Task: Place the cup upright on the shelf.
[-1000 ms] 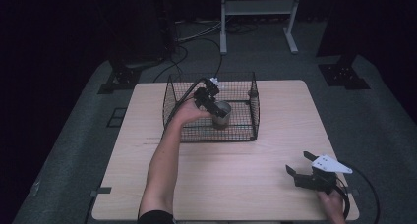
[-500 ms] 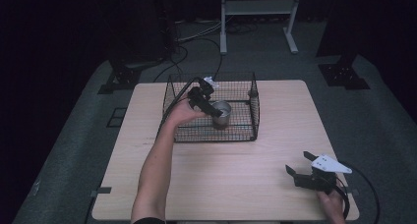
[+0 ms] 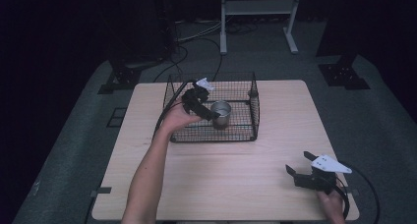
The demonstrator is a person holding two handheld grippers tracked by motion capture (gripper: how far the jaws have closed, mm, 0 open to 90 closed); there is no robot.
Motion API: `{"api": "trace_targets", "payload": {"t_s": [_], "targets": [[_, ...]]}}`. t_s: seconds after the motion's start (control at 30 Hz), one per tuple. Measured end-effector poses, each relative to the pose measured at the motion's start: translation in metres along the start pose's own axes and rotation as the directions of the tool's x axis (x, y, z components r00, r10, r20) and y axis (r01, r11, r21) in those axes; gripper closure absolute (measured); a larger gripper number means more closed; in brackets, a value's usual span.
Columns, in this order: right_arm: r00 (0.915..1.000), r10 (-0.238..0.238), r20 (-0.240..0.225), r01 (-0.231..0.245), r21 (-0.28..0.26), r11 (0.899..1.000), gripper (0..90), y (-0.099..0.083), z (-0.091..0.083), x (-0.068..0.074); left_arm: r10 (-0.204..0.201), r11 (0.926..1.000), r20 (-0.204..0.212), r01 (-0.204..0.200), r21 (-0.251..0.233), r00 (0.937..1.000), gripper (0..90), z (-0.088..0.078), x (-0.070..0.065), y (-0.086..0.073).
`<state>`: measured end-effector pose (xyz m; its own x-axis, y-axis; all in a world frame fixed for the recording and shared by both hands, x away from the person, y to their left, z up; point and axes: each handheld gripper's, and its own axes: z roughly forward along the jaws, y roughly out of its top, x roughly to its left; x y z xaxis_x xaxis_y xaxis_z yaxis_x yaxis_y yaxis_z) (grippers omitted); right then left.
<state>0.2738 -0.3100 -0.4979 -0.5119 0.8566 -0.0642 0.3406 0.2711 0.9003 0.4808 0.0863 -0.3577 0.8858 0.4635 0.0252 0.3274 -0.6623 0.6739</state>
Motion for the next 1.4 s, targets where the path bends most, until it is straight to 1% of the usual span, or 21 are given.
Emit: {"api": "trace_targets", "payload": {"t_s": [0.1, 0.17, 0.37, 0.57, 0.63, 0.77, 0.9, 1.0, 1.13, 1.2, 1.4], "targets": [[1.0000, 0.000, 0.000, 0.000, 0.004, 1.000, 13.5, 0.000, 0.000, 0.000, 0.004, 0.9999, -0.004, -0.004, -0.017, 1.0000, 8.3, -0.006, -0.004, -0.008], [1.0000, -0.002, 0.000, 0.002, 0.005, 1.000, 13.5, 0.000, 0.000, 0.001, 0.004, 0.9999, -0.006, -0.004, -0.016, 1.0000, 8.3, -0.009, -0.005, -0.011], [1.0000, -0.002, 0.003, 0.002, 0.007, 1.000, 13.6, 0.000, 0.001, 0.000, 0.010, 0.9994, -0.013, -0.010, -0.034, 0.9999, 8.3, -0.019, -0.010, -0.017], [1.0000, -0.004, 0.006, 0.004, 0.010, 1.000, 13.6, 0.000, 0.001, 0.001, 0.028, 0.9970, 0.002, -0.027, -0.072, 0.9996, 8.3, -0.027, -0.020, -0.022], [1.0000, -0.003, 0.008, 0.003, 0.009, 1.000, 13.6, 0.000, 0.001, 0.001, 0.030, 0.9965, 0.009, -0.029, -0.078, 0.9995, 8.3, -0.029, -0.022, -0.025], [0.9999, -0.005, 0.009, 0.005, 0.011, 1.000, 13.6, 0.000, 0.001, 0.001, 0.037, 0.9959, 0.010, -0.036, -0.083, 0.9993, 8.3, -0.033, -0.027, -0.030], [0.9999, -0.005, 0.010, 0.004, 0.011, 1.000, 13.5, 0.000, 0.001, 0.001, 0.054, 0.9924, 0.023, -0.051, -0.112, 0.9983, 8.3, -0.037, -0.038, -0.033], [0.9999, -0.002, 0.011, 0.002, 0.011, 1.000, 13.5, 0.000, 0.001, 0.001, 0.067, 0.9914, 0.019, -0.064, -0.114, 0.9976, 8.3, -0.039, -0.043, -0.035], [0.9999, -0.004, 0.012, 0.004, 0.012, 1.000, 13.5, 0.000, 0.001, 0.001, 0.060, 0.9913, 0.018, -0.058, -0.118, 0.9980, 8.3, -0.042, -0.044, -0.040], [0.9999, -0.005, 0.013, 0.004, 0.014, 1.000, 13.6, 0.000, 0.001, 0.001, 0.054, 0.9915, 0.009, -0.053, -0.119, 0.9985, 8.3, -0.043, -0.044, -0.044], [0.9998, -0.012, 0.015, 0.012, 0.014, 1.000, 13.6, 0.001, 0.001, 0.001, 0.047, 0.9914, 0.012, -0.045, -0.123, 0.9988, 8.3, -0.044, -0.046, -0.058]]}}
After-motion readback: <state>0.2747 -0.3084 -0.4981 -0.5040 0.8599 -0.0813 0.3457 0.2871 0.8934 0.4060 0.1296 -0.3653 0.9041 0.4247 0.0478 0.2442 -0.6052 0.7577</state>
